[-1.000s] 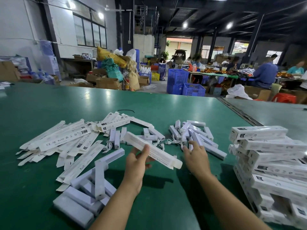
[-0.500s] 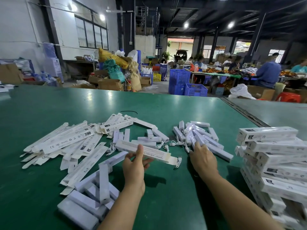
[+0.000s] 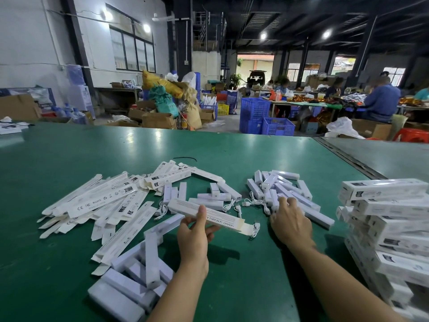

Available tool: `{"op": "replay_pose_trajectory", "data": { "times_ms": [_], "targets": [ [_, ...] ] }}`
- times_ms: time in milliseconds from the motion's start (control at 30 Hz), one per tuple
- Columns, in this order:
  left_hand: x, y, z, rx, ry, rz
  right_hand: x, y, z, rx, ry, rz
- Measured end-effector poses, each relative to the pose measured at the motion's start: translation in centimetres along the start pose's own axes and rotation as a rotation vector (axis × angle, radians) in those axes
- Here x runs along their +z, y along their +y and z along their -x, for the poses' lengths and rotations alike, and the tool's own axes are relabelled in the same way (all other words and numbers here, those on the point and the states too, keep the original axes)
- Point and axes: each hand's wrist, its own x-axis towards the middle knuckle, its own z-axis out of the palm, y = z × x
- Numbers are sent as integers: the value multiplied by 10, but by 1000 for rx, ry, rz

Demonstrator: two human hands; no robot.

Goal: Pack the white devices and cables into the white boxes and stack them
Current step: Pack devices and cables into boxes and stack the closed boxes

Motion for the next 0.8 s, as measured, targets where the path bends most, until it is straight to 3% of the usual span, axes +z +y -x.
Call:
{"op": "replay_pose_trajectory", "data": {
  "times_ms": [100,200,400,467,633,700,800],
  "targets": [
    [-1,-1,0,-1,-8,-13,-4,2,-5,-1,-62,199],
    [-1,-1,-2,4,-6,-26,-3,5,-9,112,-149,170],
    [-1,-1,-4,2,34,11,2,18,3,31,106,69],
    [-2,-1,-5,5,44,31,0,16,11,90,137,-82],
    [-2,0,-6,27,89,63,-33,2,39,402,207,-772],
    [-2,-1,-6,31,117,81,-49,-4,56,360,193,-1001],
    [-2,-1,-4,24,138,80,-67,-13,84,104,127,-1181]
  ]
}}
